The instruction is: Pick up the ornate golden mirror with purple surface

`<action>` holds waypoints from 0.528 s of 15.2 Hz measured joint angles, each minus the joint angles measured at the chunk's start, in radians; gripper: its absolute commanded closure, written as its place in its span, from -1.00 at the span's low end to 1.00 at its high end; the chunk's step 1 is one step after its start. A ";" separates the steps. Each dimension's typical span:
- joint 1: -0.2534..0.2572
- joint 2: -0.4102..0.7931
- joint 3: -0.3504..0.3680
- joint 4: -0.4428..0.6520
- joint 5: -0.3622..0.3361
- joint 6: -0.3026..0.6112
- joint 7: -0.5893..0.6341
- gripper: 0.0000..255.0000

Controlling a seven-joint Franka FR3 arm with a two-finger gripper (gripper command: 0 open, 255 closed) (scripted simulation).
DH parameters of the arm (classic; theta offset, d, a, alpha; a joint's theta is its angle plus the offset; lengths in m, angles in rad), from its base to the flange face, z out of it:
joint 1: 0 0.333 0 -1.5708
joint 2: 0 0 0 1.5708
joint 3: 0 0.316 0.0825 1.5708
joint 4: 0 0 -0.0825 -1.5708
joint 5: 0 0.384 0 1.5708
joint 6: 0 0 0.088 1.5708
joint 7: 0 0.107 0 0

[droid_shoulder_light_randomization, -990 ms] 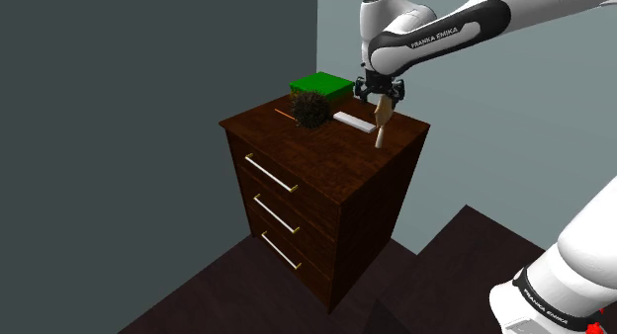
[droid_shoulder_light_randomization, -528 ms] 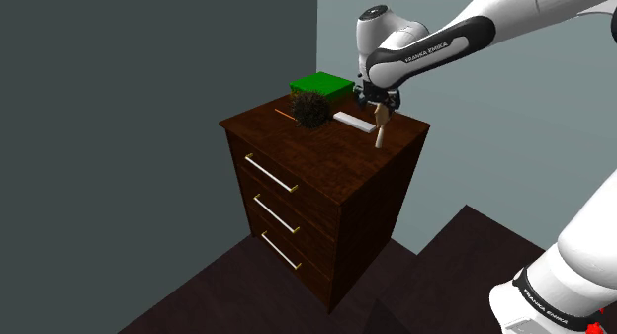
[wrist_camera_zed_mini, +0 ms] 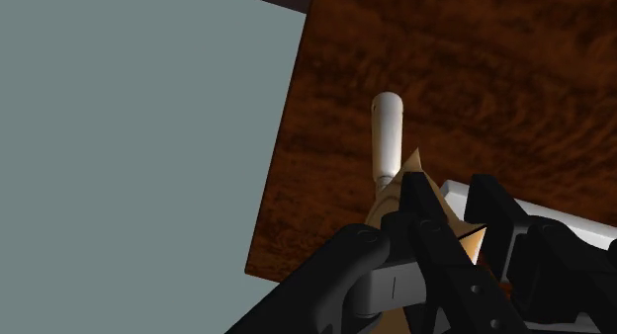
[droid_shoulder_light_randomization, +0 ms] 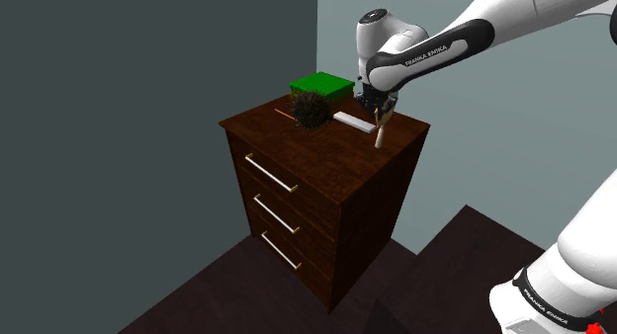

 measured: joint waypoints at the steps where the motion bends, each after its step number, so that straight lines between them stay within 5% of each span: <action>1: 0.000 0.000 0.000 0.000 0.000 0.000 0.000 1.00; 8: -0.001 -0.016 0.002 0.021 0.014 -0.034 -0.019 1.00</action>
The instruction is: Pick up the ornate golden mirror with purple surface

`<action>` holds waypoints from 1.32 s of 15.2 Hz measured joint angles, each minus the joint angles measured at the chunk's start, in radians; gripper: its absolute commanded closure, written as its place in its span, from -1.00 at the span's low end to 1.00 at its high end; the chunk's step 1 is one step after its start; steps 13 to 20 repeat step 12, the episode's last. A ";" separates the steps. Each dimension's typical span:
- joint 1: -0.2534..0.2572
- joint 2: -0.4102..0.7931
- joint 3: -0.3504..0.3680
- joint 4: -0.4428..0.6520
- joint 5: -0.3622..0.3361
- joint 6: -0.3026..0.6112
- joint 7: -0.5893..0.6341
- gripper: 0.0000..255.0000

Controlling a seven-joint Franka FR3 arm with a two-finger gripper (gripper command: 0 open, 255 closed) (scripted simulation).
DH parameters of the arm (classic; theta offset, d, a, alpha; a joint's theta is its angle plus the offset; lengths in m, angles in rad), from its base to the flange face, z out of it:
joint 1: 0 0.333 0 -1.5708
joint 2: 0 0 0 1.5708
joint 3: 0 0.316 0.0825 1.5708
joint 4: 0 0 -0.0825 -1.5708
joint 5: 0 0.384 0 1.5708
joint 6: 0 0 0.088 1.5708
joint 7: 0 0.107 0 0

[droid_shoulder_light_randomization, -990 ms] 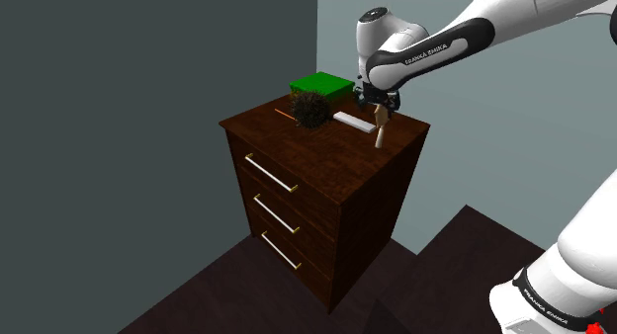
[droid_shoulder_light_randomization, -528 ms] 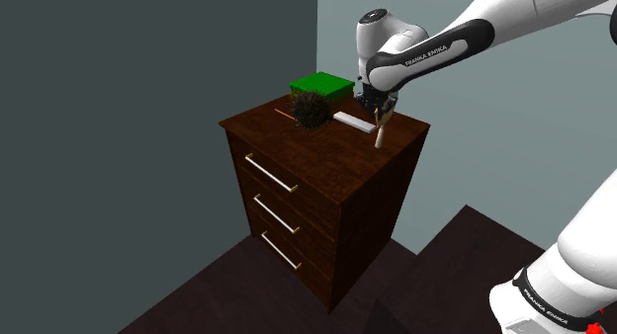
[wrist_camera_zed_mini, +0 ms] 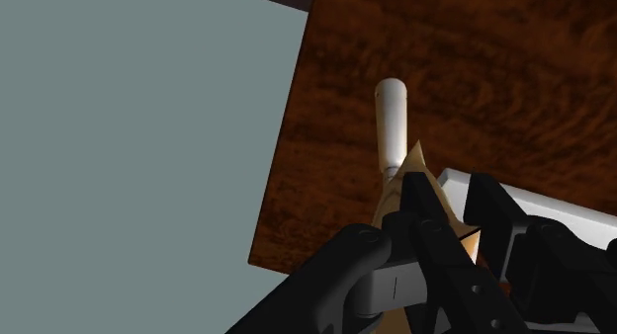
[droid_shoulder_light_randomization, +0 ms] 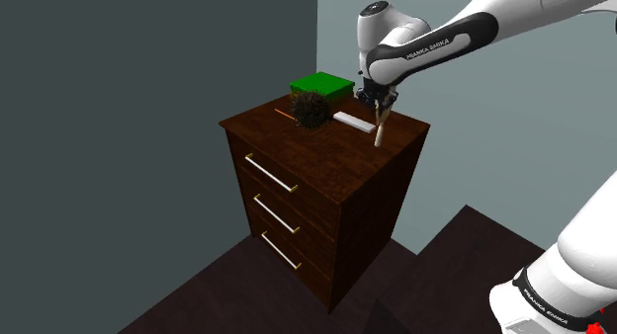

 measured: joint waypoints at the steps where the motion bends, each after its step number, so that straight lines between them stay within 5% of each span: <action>1: 0.000 -0.005 0.001 0.007 0.004 -0.011 -0.006 1.00; 12: 0.002 -0.042 0.007 0.097 0.039 -0.128 -0.058 1.00; 20: 0.002 -0.042 0.007 0.097 0.039 -0.128 -0.058 1.00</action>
